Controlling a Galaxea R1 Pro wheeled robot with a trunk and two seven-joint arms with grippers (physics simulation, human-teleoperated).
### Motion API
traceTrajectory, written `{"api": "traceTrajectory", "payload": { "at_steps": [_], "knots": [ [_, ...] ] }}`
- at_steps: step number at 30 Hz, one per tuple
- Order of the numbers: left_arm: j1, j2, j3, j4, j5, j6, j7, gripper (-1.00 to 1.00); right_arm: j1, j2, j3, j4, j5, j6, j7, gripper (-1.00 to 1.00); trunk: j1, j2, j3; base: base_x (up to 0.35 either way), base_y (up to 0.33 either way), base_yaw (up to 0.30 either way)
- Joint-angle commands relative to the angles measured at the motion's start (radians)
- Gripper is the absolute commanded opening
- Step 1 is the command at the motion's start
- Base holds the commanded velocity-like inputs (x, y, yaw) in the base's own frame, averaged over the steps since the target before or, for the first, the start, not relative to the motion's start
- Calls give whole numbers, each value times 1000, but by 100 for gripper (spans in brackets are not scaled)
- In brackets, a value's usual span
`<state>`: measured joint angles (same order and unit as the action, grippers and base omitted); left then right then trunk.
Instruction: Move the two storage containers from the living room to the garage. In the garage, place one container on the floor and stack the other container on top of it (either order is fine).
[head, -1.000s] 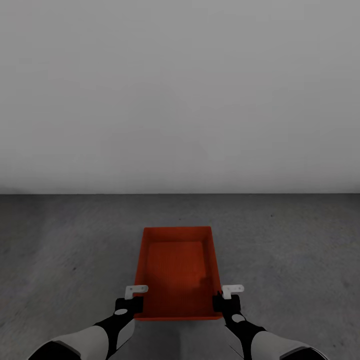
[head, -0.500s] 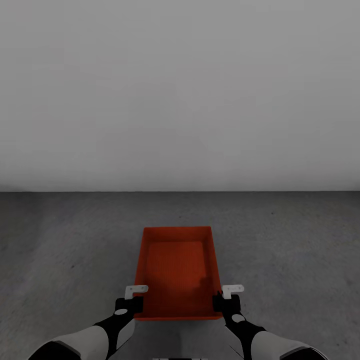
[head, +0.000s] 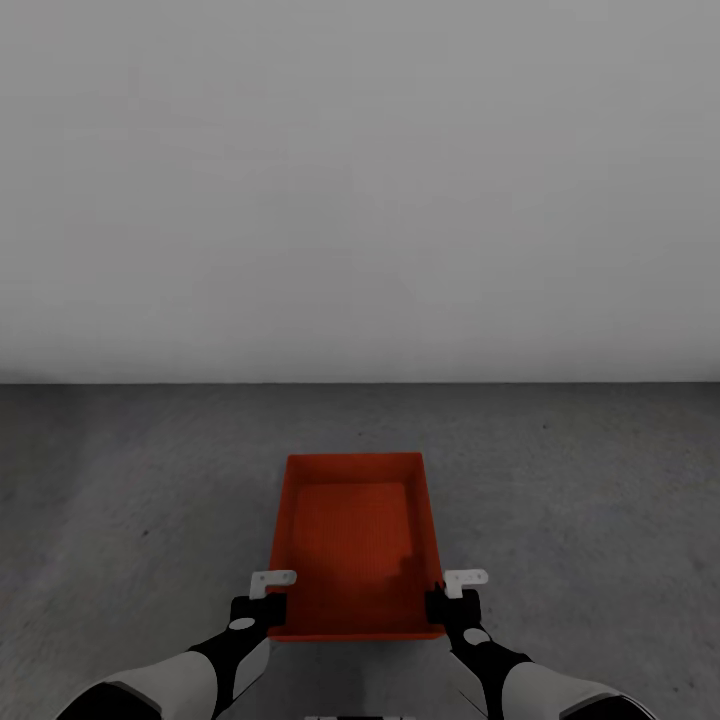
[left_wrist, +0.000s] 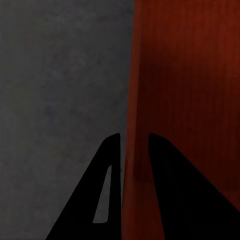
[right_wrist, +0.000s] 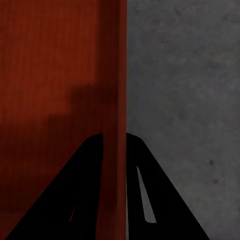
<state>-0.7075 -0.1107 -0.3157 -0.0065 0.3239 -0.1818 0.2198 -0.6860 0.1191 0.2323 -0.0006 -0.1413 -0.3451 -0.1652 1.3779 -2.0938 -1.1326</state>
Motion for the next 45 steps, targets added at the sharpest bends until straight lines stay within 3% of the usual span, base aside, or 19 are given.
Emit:
{"api": "traceTrajectory", "payload": {
  "at_steps": [1, 12, 13, 40, 45],
  "knots": [
    [-1, 7, 44, -1, 7, -62, 14, -100, 0, 1, -22, 2, 5, 1, 1, -100, 0, 0, -1, 0, 0, 0],
    [-1, 5, 44, -1, 7, -64, 15, -100, 0, 1, -22, 2, 5, 1, 1, -100, 0, 0, -1, 0, 0, 0],
    [-1, 5, 44, -1, 7, -64, 15, 100, 0, 1, -22, 2, 5, 0, 1, 100, 0, 0, -1, 0, 0, 0],
    [-1, 5, 44, 0, 9, -64, 16, 100, 0, 1, -22, 5, 5, -2, 1, 100, 0, 0, -1, 0, 0, 0],
    [-1, 4, 44, 0, 9, -64, 16, 100, 0, 1, -22, 5, 5, -2, 1, 100, -19, 35, 15, 0, 0, 0]
  ]
}}
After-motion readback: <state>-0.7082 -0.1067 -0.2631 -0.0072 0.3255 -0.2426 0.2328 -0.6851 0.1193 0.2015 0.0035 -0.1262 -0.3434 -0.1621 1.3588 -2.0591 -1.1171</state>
